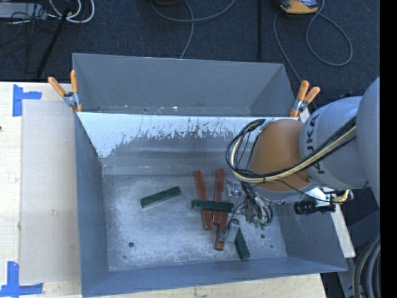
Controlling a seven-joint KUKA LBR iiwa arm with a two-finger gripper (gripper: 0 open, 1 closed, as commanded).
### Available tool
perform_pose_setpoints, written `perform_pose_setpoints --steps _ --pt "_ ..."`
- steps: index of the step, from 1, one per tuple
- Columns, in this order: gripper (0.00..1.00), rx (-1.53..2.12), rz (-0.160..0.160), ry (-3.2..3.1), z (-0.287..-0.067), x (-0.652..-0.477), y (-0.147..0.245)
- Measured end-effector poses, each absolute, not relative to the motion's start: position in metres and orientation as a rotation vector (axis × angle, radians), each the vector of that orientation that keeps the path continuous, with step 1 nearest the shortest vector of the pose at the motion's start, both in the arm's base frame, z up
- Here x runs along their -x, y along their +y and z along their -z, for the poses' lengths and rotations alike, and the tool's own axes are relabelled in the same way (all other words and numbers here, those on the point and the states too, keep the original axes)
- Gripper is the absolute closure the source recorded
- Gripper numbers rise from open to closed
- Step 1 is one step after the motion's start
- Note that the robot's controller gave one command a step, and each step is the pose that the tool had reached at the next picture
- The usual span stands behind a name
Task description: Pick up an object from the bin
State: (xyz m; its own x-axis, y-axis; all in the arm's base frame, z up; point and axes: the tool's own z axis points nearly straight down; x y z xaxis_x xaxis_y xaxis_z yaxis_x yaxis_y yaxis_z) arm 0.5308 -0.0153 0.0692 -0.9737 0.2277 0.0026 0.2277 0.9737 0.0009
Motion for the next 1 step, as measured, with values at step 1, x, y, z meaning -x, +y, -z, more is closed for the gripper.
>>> perform_pose_setpoints --steps 1 --pt "1.0 0.358 0.004 -3.116 -0.075 -0.5321 -0.0147"
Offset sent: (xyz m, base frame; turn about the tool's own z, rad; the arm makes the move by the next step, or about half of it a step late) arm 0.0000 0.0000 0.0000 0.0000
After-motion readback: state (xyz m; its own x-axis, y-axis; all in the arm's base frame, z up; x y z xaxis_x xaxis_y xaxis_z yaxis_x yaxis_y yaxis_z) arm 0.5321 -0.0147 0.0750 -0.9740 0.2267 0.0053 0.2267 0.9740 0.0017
